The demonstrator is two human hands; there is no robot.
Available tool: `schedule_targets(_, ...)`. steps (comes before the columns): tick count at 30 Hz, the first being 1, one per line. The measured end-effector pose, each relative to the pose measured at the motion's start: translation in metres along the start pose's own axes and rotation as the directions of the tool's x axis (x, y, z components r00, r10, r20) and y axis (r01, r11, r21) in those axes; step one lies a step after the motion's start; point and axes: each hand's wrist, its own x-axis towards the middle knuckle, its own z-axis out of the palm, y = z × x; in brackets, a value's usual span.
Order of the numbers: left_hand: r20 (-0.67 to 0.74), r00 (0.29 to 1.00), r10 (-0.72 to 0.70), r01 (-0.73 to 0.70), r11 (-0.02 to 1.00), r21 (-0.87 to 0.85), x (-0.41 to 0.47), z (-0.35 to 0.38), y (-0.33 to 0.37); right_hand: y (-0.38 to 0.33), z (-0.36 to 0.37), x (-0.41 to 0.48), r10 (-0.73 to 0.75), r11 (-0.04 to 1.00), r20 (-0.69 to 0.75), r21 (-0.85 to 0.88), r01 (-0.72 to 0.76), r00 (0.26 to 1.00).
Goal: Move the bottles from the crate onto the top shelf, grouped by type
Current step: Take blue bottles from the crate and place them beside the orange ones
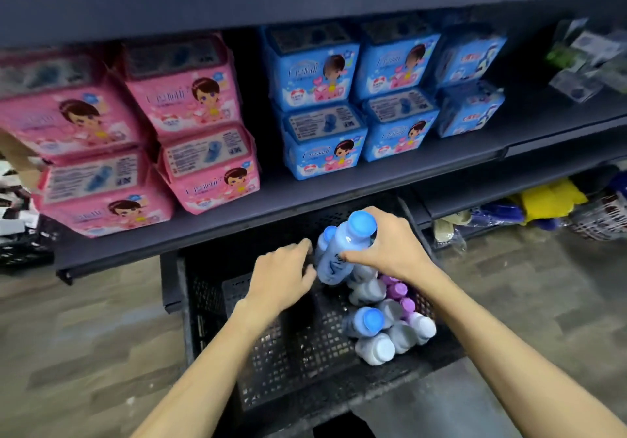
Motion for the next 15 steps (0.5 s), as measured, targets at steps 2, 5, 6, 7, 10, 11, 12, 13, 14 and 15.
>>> schedule_targets(2, -0.048, 0.999, 0.013, -0.013, 1.0, -0.013, 0.006, -0.024, 0.002, -0.018, -0.019, 0.0, -0.079, 0.997, -0.05, 0.021, 0.08, 0.996)
schedule_targets(5, -0.146, 0.989, 0.015, -0.022, 0.999, -0.045, 0.017, -0.066, 0.008, -0.049, -0.049, 0.0, -0.177, 0.982, -0.109, 0.052, 0.183, 0.978)
schedule_targets(6, -0.182, 0.983, 0.028, -0.035, 0.999, -0.039, 0.02, -0.081, 0.011, -0.06, -0.06, 0.0, -0.201, 0.976, -0.126, 0.06, 0.21, 0.972)
schedule_targets(7, -0.212, 0.976, 0.051, -0.058, 0.998, -0.028, 0.022, -0.097, 0.013, -0.07, -0.07, 0.0, -0.226, 0.97, -0.142, 0.061, 0.236, 0.964)
schedule_targets(10, -0.259, 0.958, 0.126, -0.136, 0.99, -0.023, 0.022, -0.145, 0.022, -0.103, -0.1, -0.002, -0.307, 0.947, -0.198, 0.035, 0.32, 0.931)
schedule_targets(11, -0.28, 0.95, 0.14, -0.153, 0.988, -0.026, 0.02, -0.161, 0.025, -0.113, -0.109, -0.004, -0.331, 0.938, -0.218, 0.03, 0.346, 0.918)
schedule_targets(12, -0.307, 0.939, 0.154, -0.169, 0.985, -0.023, 0.018, -0.177, 0.028, -0.123, -0.119, -0.005, -0.355, 0.928, -0.241, 0.028, 0.372, 0.903)
schedule_targets(13, -0.333, 0.927, 0.17, -0.186, 0.982, -0.015, 0.015, -0.191, 0.032, -0.133, -0.128, -0.007, -0.376, 0.918, -0.263, 0.027, 0.397, 0.889)
schedule_targets(14, -0.357, 0.915, 0.188, -0.204, 0.979, -0.008, 0.012, -0.206, 0.035, -0.142, -0.138, -0.009, -0.396, 0.907, -0.281, 0.029, 0.42, 0.874)
schedule_targets(15, -0.378, 0.903, 0.205, -0.222, 0.975, -0.001, 0.009, -0.22, 0.039, -0.152, -0.148, -0.011, -0.414, 0.895, -0.297, 0.037, 0.444, 0.86)
